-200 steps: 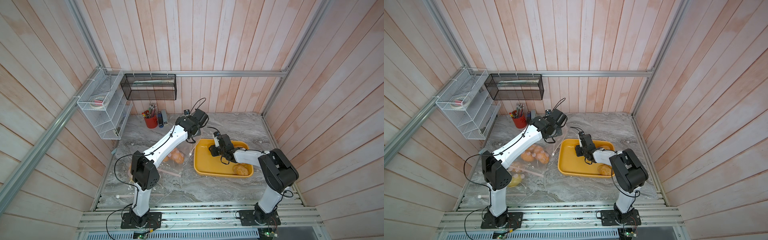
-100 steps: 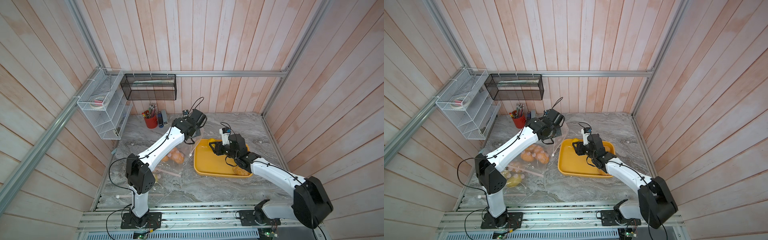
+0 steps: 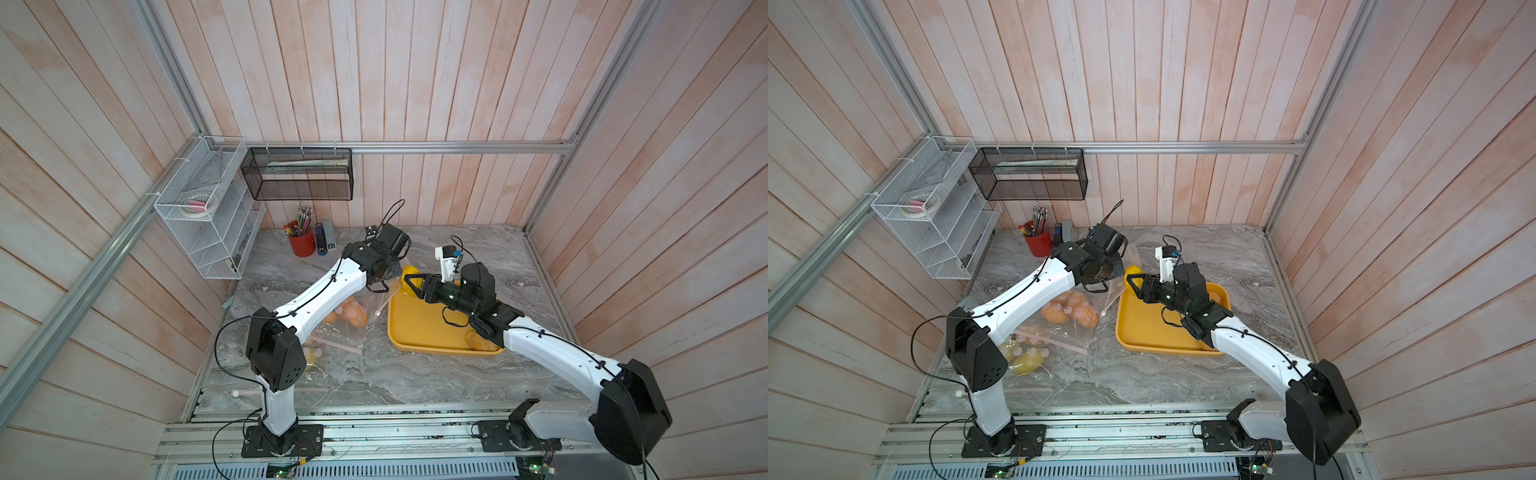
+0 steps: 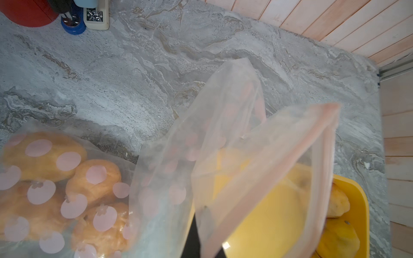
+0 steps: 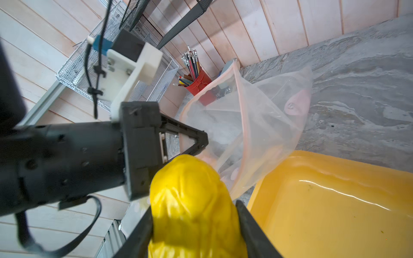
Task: Put the potatoes into a zipper bag and zip it
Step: Place the potato into the zipper food storage bag.
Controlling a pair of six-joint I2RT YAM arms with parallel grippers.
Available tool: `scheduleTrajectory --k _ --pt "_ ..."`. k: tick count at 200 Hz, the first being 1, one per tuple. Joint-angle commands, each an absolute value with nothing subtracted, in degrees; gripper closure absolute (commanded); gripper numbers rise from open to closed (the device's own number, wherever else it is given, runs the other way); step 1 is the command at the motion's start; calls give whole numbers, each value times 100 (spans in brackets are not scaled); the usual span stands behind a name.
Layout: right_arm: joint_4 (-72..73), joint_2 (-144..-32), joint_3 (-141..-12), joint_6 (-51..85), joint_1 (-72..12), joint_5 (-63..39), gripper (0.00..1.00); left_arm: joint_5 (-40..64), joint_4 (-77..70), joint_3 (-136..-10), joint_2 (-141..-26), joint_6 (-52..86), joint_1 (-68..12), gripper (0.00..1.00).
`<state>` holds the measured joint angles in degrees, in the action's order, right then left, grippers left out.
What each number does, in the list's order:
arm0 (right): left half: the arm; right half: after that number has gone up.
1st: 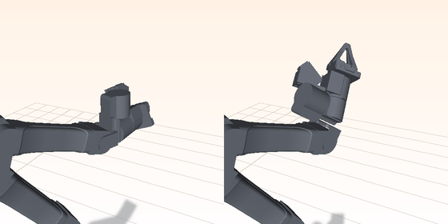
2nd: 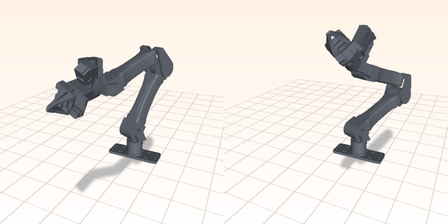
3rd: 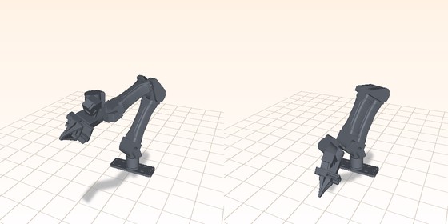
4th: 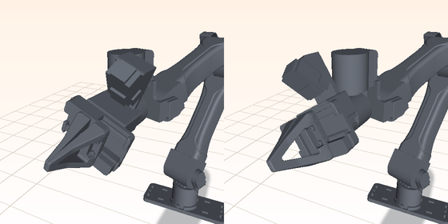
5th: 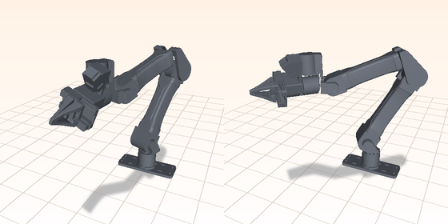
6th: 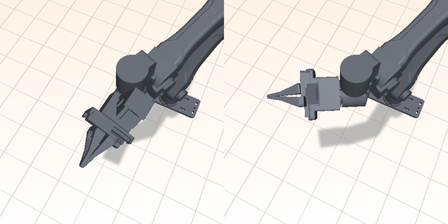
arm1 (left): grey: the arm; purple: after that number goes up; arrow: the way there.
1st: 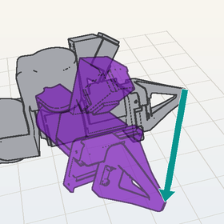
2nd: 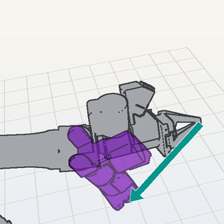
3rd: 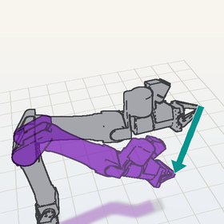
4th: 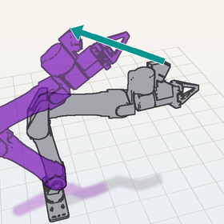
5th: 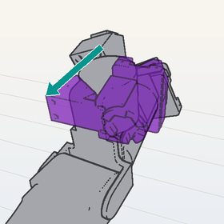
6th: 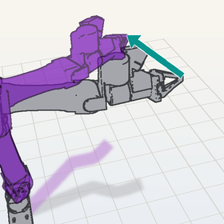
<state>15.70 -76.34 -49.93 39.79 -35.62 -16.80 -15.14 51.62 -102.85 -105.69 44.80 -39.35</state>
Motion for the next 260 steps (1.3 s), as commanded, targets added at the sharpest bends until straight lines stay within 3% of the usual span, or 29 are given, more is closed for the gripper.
scheduleTrajectory --k 1,33,143,173,216,243,260 --pt "1976 -8036 -5382 4282 -3578 -1962 99 -1286 4799 -10118 -10238 4431 -3955 100" --pt "2073 -8522 -5666 4491 -3455 -2093 100 -1086 4532 -9886 -10001 4326 -3955 100" --pt "604 -9648 -6837 4109 -3277 -840 100 -977 4430 -9765 -9691 4158 -3947 100" --pt "466 -9681 -6892 3832 -3423 -502 82 -1112 4436 -9646 -9552 4158 -3911 100" --pt "982 -9636 -6541 3550 -3593 -848 60 -1345 3834 -8853 -8966 3990 -3911 100" --pt "1054 -9615 -6445 3371 -3687 -798 47 -586 2607 -7853 -8408 3743 -3920 100" --pt "1111 -9534 -6346 3306 -3689 -795 38 -460 2584 -7710 -8326 3696 -3929 100"
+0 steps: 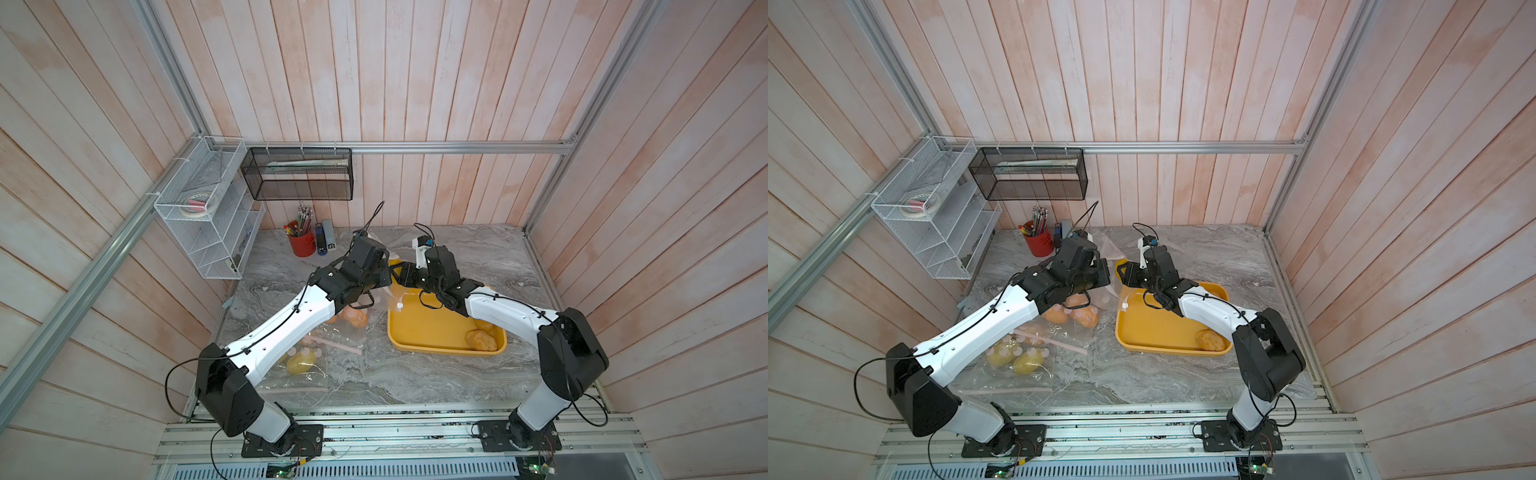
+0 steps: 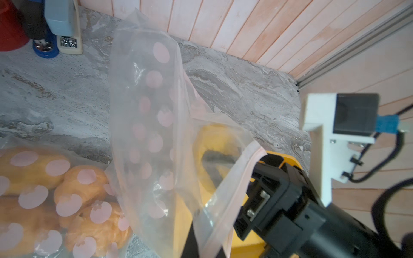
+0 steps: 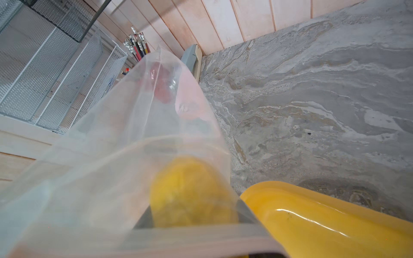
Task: Put the potatoes into a zipper bag and zip it
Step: Place the potato into the zipper food storage bag.
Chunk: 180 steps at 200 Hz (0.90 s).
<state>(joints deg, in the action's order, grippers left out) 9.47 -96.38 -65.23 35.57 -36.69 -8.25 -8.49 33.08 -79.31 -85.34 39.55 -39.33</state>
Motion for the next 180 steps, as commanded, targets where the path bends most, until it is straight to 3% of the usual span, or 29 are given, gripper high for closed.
scheduleTrajectory --k 1,29,54,93,130,162,180 --pt "1122 -9526 -6341 3301 -3690 -798 38 -463 2597 -7709 -8324 3694 -3929 100" --pt "1279 -9331 -6180 3228 -3709 -866 29 -996 2682 -7354 -8229 3797 -3955 100" --pt "1286 -9116 -6046 3208 -3733 -931 27 -1320 2812 -7203 -8495 3890 -3951 100" --pt "1322 -8664 -5783 3263 -3737 -934 24 -1771 3459 -8160 -9262 4127 -3940 100" --pt "721 -8469 -5933 3097 -3728 -376 22 -1550 3778 -8824 -9713 4432 -3911 100" --pt "-107 -7623 -5717 3032 -3681 753 21 -1973 5305 -10197 -10315 5004 -3875 100" --pt "-647 -6966 -5413 3090 -3535 1344 18 -1703 6274 -10955 -10735 5237 -3704 100"
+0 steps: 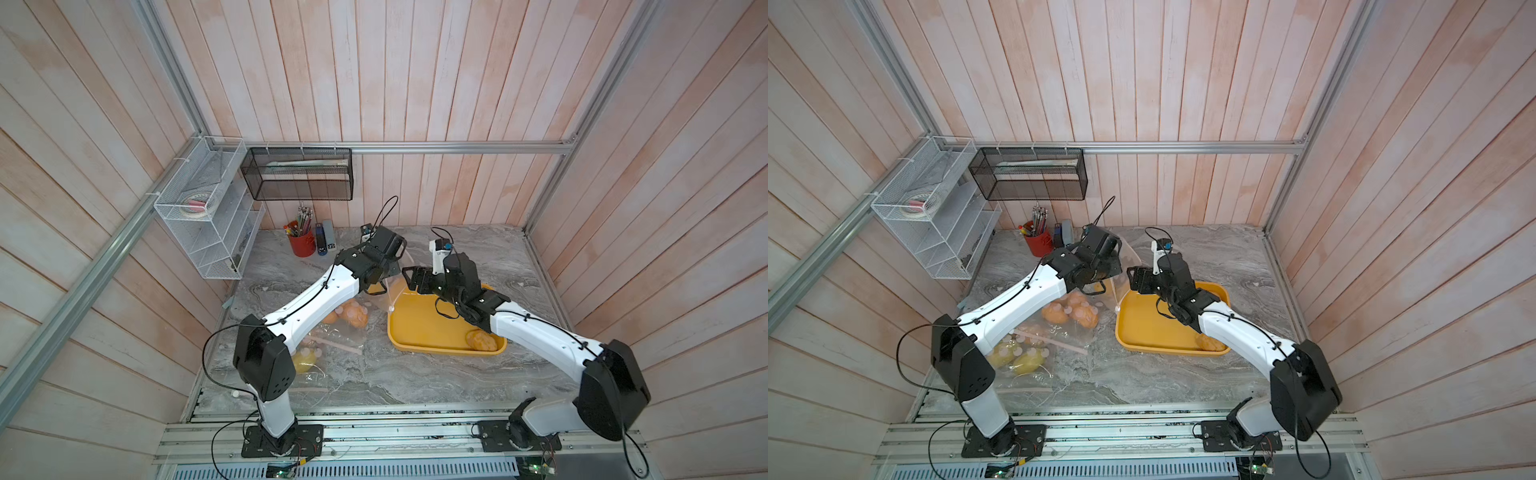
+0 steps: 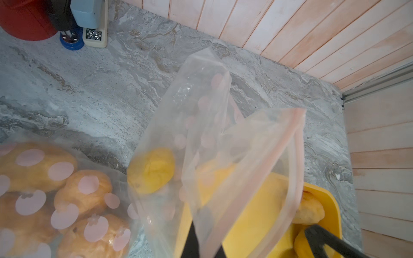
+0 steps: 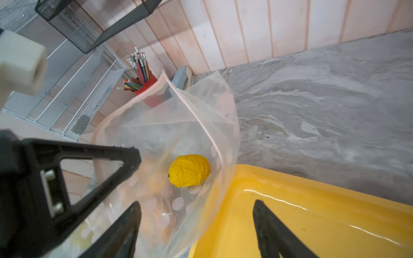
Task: Put the potatoes into a zipper bag and zip it
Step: Place the potato into the zipper food storage bag, then pick up the potato from the basket.
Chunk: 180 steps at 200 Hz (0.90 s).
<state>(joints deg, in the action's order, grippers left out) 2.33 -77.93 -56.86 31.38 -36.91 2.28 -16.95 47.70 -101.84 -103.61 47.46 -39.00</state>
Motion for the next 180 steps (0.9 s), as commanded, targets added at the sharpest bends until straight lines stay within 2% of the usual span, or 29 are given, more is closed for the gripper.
scheduleTrajectory --k 1,24,44,49,56,77,100,129,154,180 --pt "-679 -6933 -5400 3096 -3525 1371 18 -1678 6314 -10984 -10764 5238 -3689 100" --pt "-1047 -6244 -4923 3230 -3092 1776 13 -1192 7175 -11752 -11293 5300 -3424 100" --pt "-1389 -6199 -4608 3304 -2667 1665 11 -1131 7543 -12149 -11558 5440 -3315 100" --pt "-1455 -6222 -4538 3305 -2632 1669 5 -1075 7581 -12198 -11586 5433 -3307 100" --pt "-1545 -6253 -4437 3325 -2611 1703 4 -1000 7638 -12271 -11631 5404 -3296 100" --pt "-1495 -6208 -3996 3483 -2610 1673 4 -765 7827 -12417 -11681 5253 -3304 100" --pt "-1435 -6078 -3615 3590 -2610 1649 3 -1046 8012 -12457 -11641 5177 -3303 100" --pt "-1791 -5824 -3523 3639 -2610 2083 3 -1345 7562 -12156 -11535 4867 -3313 100" --pt "-2160 -5591 -3604 3656 -2602 2421 3 -984 7382 -12033 -11540 4542 -3334 100" --pt "-2019 -5627 -3385 3674 -2517 2409 5 -1553 7542 -12134 -11271 4620 -3486 100"
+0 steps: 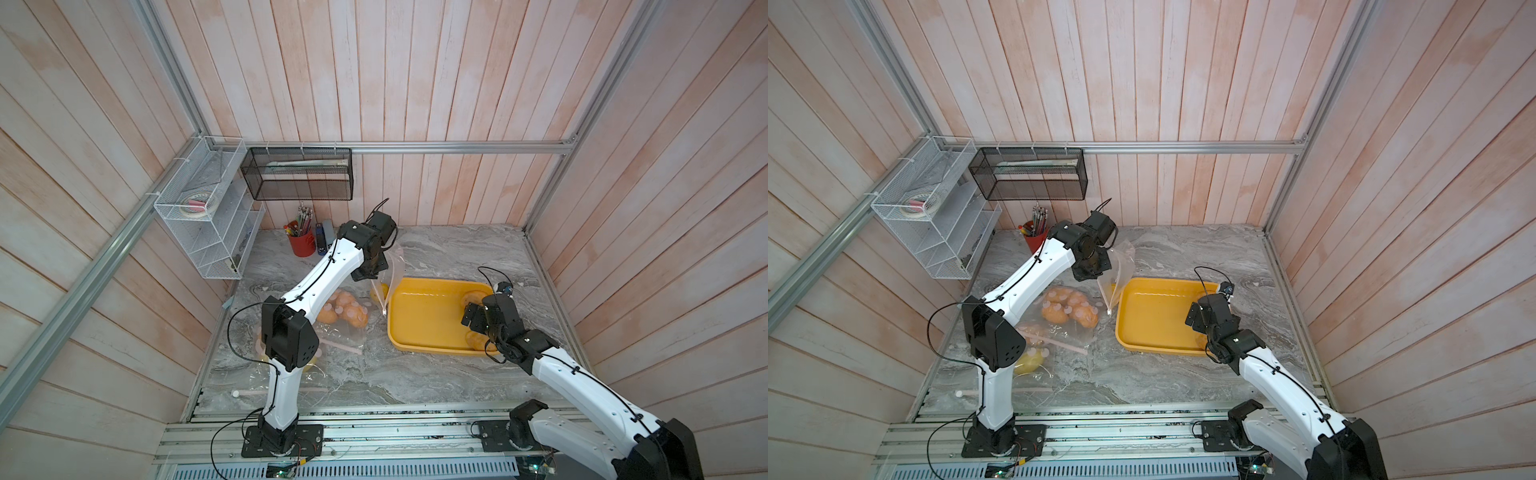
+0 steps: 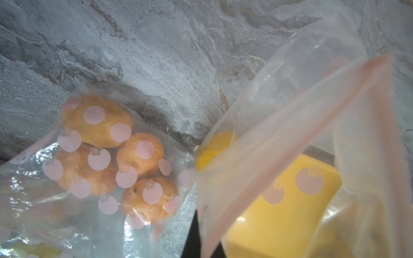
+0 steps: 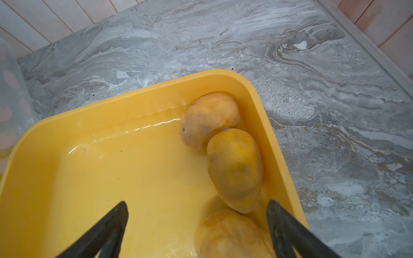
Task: Put the potatoes into a zipper bag and zip it
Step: Pick up the potato from the basket.
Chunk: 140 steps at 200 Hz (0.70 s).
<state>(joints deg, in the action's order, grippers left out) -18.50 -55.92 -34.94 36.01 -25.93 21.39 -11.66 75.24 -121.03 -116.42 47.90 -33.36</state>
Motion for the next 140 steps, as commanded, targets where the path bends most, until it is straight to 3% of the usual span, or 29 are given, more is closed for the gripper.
scheduleTrajectory --k 1,32,62,110,140 --pt "-2011 -5635 -3380 3669 -2511 2404 5 -1554 7537 -12127 -11247 4617 -3492 100" --pt "-1644 -6013 -3276 3525 -2219 2079 10 -1652 7105 -11632 -10589 4607 -3560 100" --pt "-1360 -6400 -3258 3480 -2038 1984 14 -2128 8068 -11754 -10430 5623 -3566 100" --pt "-1013 -6962 -3225 3439 -1819 1908 16 -2181 8193 -11995 -10524 5739 -3814 100" --pt "-951 -7202 -3322 3412 -1780 1870 33 -2095 7989 -12068 -10767 5495 -3823 100"
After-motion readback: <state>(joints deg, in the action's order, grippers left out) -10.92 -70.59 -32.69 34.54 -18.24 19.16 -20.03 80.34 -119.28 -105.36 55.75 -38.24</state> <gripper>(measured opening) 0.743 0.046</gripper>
